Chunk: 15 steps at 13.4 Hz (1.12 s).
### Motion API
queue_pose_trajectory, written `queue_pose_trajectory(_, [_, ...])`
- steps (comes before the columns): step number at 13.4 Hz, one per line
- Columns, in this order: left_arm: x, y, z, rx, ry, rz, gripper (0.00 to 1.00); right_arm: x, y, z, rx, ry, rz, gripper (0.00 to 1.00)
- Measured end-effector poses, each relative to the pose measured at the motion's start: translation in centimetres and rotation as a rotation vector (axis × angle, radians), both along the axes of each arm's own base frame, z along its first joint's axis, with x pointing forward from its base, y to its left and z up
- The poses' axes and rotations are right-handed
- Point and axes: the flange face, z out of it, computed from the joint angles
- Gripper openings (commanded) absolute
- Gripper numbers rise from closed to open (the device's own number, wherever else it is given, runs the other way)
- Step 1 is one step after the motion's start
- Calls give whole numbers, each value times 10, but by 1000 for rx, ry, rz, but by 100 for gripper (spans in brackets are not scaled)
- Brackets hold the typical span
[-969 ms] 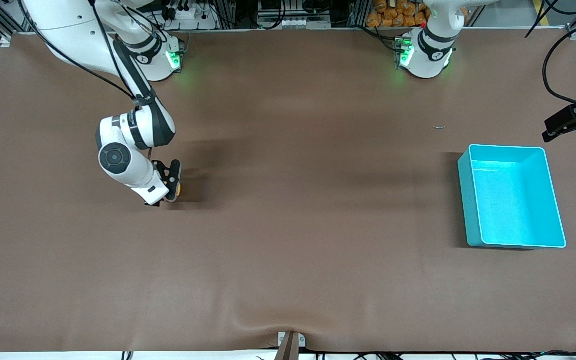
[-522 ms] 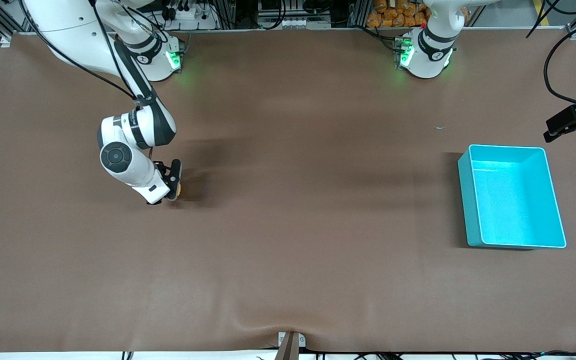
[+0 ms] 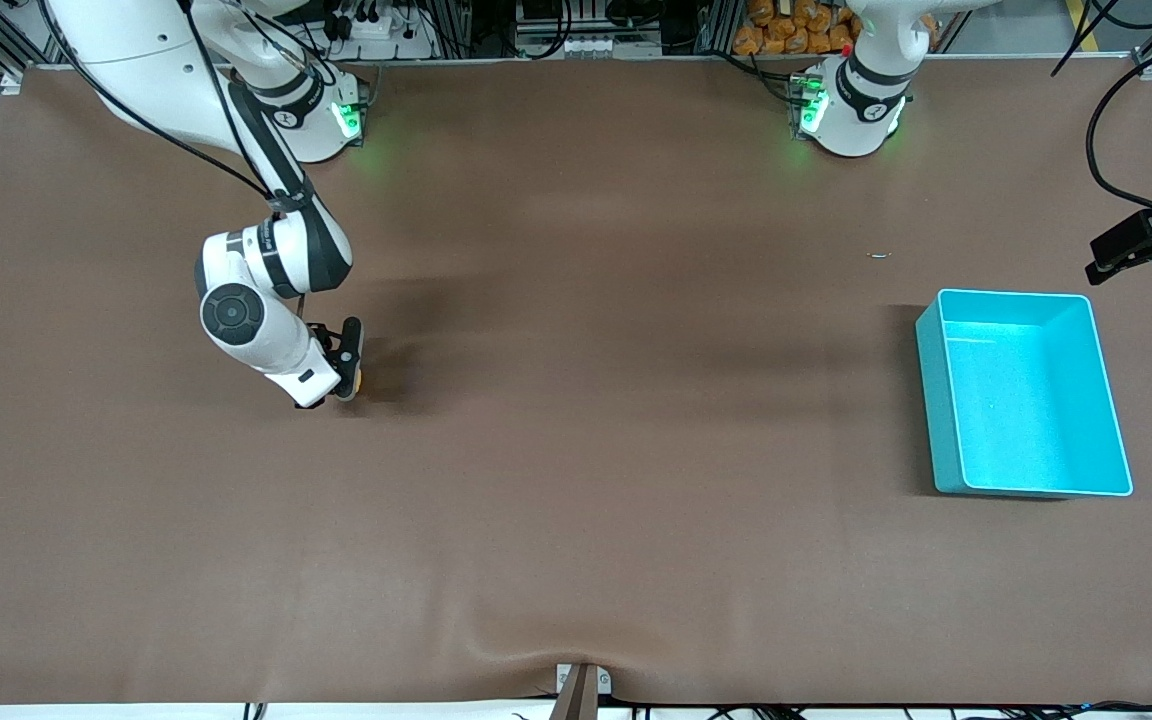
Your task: Wind and store yellow beetle car
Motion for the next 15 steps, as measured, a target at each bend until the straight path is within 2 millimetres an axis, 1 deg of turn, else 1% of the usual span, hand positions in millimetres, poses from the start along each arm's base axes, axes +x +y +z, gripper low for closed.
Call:
queue_pose_trajectory(5, [0, 3, 0, 0, 1, 6, 100, 0, -3, 0, -1, 1, -5, 32])
queue_pose_trajectory(8, [1, 1, -2, 0, 2, 1, 100, 1, -8, 0, -1, 4, -1, 31])
queue_pose_trajectory(12, [9, -3, -9, -1, -4, -7, 100, 3, -24, -1, 0, 13, 0, 31])
queue_pose_trajectory(15, [12, -4, -16, -2, 5, -10, 100, 5, -45, -1, 4, 21, 7, 32])
